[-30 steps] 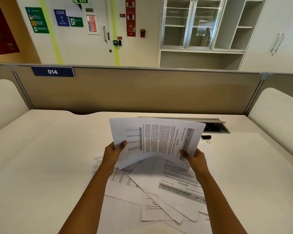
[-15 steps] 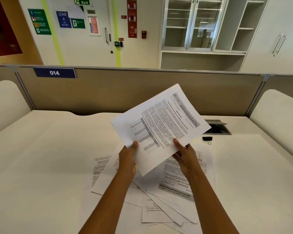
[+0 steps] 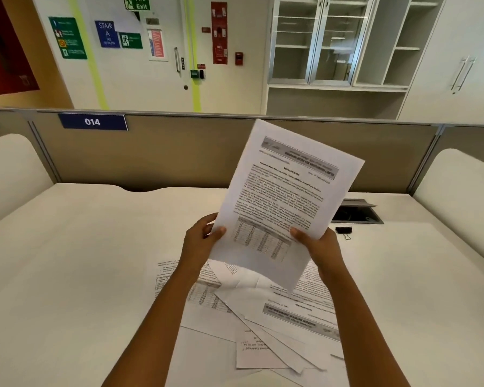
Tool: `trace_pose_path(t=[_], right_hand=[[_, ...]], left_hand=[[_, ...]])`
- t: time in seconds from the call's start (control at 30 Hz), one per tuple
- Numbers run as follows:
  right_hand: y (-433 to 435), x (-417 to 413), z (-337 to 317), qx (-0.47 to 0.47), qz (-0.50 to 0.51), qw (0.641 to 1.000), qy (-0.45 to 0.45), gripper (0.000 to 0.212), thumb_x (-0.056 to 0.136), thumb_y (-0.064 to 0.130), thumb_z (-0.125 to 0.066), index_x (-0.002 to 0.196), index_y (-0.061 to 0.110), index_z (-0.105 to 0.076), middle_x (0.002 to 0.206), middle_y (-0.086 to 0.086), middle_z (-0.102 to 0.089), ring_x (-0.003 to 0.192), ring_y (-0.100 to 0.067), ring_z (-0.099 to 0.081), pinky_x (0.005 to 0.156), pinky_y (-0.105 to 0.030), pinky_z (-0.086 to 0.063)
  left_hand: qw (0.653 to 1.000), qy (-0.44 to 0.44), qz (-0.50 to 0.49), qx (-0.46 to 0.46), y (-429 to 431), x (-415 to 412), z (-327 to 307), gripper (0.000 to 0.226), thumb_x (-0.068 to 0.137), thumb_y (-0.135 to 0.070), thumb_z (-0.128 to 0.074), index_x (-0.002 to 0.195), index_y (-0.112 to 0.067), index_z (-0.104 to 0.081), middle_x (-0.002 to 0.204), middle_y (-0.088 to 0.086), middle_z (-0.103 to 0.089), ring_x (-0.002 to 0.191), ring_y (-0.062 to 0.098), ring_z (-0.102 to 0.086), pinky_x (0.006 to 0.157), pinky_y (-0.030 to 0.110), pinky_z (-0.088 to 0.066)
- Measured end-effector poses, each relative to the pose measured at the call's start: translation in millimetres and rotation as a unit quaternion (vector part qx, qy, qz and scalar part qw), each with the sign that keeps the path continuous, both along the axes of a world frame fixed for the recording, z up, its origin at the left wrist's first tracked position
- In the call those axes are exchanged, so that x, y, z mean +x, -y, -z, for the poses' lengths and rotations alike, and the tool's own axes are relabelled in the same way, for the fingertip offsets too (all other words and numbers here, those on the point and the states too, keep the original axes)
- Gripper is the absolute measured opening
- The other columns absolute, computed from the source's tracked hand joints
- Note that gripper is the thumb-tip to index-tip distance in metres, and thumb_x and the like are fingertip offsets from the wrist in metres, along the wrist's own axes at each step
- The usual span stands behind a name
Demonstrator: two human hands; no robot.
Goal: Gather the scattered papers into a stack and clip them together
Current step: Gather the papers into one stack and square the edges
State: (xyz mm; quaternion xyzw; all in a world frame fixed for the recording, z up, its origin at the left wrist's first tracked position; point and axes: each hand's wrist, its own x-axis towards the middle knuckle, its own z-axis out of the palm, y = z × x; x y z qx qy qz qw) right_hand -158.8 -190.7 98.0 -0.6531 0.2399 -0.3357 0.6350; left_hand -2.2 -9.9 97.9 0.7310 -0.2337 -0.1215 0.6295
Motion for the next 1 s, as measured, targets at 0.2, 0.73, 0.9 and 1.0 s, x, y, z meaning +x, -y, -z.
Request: trace_pose_path(t=[0.2,0.73,0.9,1.0], right_hand=[[-13.7,4.2,15.9,-0.036,0.024,0.997,-0.07,0.026,0.08,0.015,-0.07,0.104,0.016,-0.061,0.103,-0.008,-0.066,0.096,-0.028,-0.063,0.087,-0.046,-0.054],[1.7,-8.8,34.6,-0.055,0.103,0.972,-0.202,0.034,0.085,0.028,-0.064,0.117,0.02,-0.056,0.108,-0.002,-0.067,0.094,-0.021,-0.064,0.087,-0.034,-0.051],[15.1,-50.5,50.6,-0.06,0.233,0.86,-0.45,0.073,0.075,0.041,-0.073,0.132,0.007,-0.043,0.133,-0.021,-0.048,0.123,-0.038,-0.042,0.1,-0.045,-0.038],[7.2,-64.9,55.3,-0.078,0.233,0.798,-0.551,0.09,0.066,0.051,-0.076,0.127,-0.002,-0.039,0.131,-0.026,-0.039,0.124,-0.04,-0.035,0.102,-0.045,-0.034]], left_hand=[[0.998,-0.04,0.035,-0.037,7.3,-10.9,13.8,0.035,0.092,-0.017,-0.056,0.127,-0.011,-0.053,0.115,0.005,-0.062,0.099,0.02,-0.061,0.08,0.024,-0.051],[0.991,-0.115,0.02,0.057,-11.9,6.8,44.3,0.025,0.092,-0.025,-0.057,0.113,-0.015,-0.064,0.111,0.008,-0.07,0.097,0.029,-0.067,0.091,0.047,-0.053],[0.975,-0.213,-0.001,0.062,-28.3,17.8,71.0,0.032,0.09,-0.017,-0.061,0.121,-0.007,-0.06,0.117,0.016,-0.066,0.097,0.034,-0.065,0.085,0.045,-0.055],[0.971,-0.233,-0.005,0.058,-32.4,20.7,79.7,0.035,0.09,-0.014,-0.06,0.123,-0.004,-0.057,0.12,0.019,-0.064,0.099,0.036,-0.064,0.086,0.046,-0.054]])
